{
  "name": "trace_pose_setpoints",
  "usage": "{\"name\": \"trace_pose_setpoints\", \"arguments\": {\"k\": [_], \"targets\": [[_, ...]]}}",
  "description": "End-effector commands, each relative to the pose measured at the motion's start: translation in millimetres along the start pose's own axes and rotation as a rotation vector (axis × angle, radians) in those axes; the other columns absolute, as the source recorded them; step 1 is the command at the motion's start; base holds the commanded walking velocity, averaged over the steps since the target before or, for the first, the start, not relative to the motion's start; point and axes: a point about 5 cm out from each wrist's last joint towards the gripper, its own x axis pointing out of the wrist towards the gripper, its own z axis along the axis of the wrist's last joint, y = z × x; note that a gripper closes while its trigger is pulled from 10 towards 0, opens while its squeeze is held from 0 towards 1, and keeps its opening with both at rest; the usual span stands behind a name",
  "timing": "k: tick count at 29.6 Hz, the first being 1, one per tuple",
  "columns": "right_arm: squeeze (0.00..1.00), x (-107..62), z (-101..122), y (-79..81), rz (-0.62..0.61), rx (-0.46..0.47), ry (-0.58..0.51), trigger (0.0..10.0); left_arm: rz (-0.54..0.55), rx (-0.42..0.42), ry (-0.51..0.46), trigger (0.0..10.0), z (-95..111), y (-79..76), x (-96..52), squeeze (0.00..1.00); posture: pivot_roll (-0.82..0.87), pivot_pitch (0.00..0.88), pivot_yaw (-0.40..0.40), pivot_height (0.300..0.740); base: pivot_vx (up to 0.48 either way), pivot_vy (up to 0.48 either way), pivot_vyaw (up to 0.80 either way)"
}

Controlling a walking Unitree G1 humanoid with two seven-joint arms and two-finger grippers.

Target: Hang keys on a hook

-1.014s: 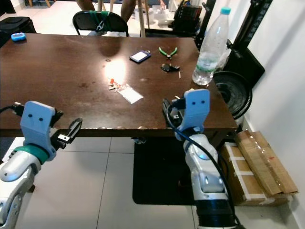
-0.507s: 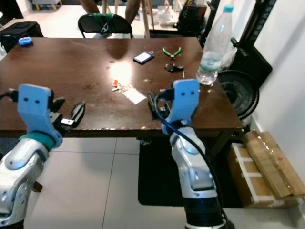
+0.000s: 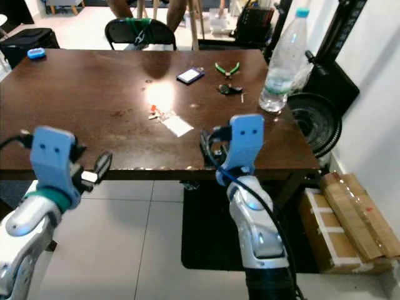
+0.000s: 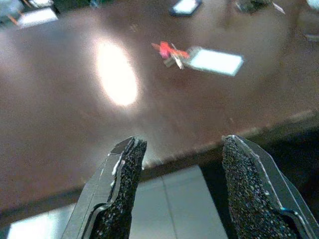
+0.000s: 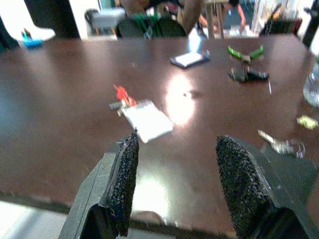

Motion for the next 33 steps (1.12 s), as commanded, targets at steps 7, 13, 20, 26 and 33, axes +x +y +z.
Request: {"name": "trace_pose_setpoints", "arguments": {"k": [7, 13, 20, 26, 33], "targets": [[0.00, -12.5, -7, 4.8, 0.059, -0.029, 0.022, 10.0, -0.097, 0.027, 0.071, 10.0, -12, -8.5, -19.1, 0.00, -0.05, 0.068, 0.110, 0.740, 0.000, 0.000, 0.00], [0.00, -6.6, 4, 15.7, 0.141, 0.056, 0.005, 10.0, -0.047, -0.051, -0.026, 10.0, 9, -18.2, 4.0, 0.00, -0.08, 0.088, 0.091, 0.740, 0.000, 0.000, 0.00], [0.00, -2.8, 8, 19.6, 0.179, 0.016, -0.008, 10.0, -0.002, -0.170, -0.062, 10.0, 17, -18.5, 10.0, 0.00, -0.09, 0.083, 0.051, 0.740, 0.000, 0.000, 0.00], [0.00, 2.6, 8, 18.7, 0.191, -0.001, -0.007, 10.0, 0.016, -0.183, -0.076, 10.0, 20, -18.1, 18.1, 0.00, -0.09, 0.076, 0.009, 0.740, 0.000, 0.000, 0.00], [0.00, 12.4, 12, 14.0, 0.206, -0.039, -0.012, 10.0, 0.011, -0.027, -0.087, 10.0, 20, -20.3, 23.3, 0.00, -0.07, 0.068, -0.005, 0.740, 0.000, 0.000, 0.00]]}}
